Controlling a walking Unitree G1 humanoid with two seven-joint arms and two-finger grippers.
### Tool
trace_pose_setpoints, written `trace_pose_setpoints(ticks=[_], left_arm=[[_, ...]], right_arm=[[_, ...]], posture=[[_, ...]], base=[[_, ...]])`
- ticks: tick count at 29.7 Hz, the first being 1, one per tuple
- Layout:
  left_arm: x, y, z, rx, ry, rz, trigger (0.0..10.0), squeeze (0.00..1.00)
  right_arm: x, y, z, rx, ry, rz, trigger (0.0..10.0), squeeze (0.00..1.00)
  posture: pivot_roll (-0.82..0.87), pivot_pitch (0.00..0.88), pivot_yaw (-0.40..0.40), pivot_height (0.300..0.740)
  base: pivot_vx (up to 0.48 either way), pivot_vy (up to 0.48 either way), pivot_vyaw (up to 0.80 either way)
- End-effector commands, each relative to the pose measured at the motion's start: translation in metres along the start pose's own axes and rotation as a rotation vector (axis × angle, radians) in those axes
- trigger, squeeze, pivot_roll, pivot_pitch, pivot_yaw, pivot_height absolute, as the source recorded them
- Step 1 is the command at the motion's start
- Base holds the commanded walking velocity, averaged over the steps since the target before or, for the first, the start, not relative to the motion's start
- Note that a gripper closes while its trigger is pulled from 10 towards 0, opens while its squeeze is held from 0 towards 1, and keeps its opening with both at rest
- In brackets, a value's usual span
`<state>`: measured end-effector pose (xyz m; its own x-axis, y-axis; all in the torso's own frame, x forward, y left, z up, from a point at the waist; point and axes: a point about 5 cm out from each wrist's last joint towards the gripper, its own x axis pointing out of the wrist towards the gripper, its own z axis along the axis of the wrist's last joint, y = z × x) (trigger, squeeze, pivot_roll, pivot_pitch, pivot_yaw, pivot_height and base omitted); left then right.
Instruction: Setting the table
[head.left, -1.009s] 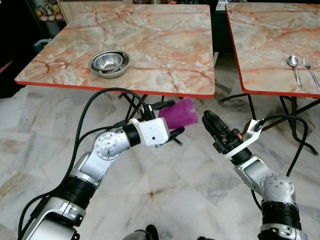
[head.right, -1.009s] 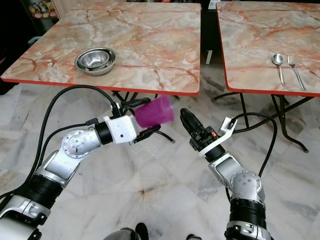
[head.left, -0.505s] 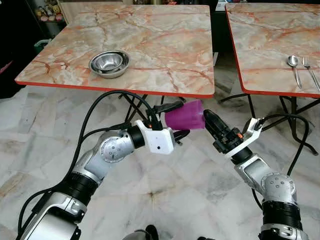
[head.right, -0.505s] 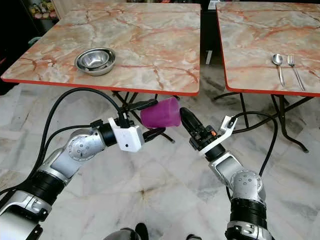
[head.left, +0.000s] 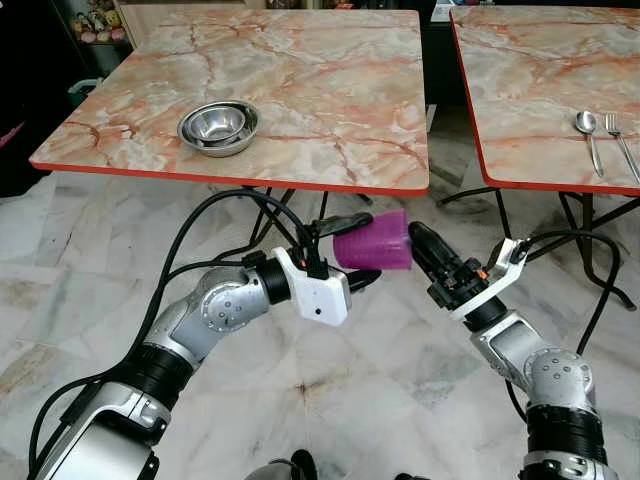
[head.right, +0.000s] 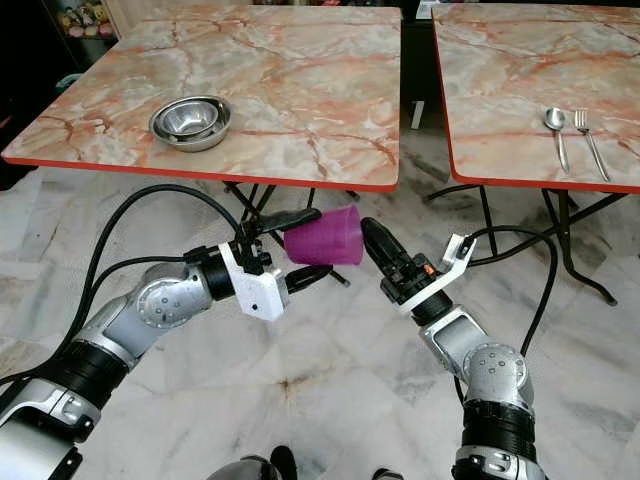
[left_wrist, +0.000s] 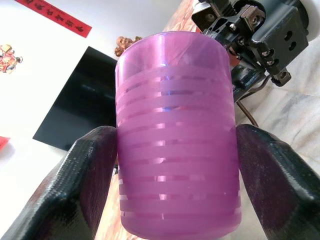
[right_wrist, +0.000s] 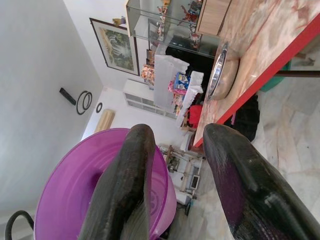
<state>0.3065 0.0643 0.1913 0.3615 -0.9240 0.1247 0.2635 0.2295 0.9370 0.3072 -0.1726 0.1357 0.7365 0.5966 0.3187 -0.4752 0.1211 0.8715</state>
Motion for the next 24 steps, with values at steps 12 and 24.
trace_pose_setpoints(ticks=[12,24], left_arm=[[0.0065,0.004,0.0049,0.057,-0.066,-0.027,10.0,0.0],[0.0057,0.0043,0.0095,0.072,-0.102,-0.051,10.0,0.0]], right_arm=[[0.0033,0.0164,-0.0094,-0.035,0.104,0.101,10.0,0.0],[0.001,0.0078,-0.0034,-0.07,0.069,0.029,10.0,0.0]], posture=[[-0.03,0.152,0.052,0.74],[-0.03,0.152,0.053,0.74]], base=[[0.0,0.0,0.0],[0.0,0.0,0.0]])
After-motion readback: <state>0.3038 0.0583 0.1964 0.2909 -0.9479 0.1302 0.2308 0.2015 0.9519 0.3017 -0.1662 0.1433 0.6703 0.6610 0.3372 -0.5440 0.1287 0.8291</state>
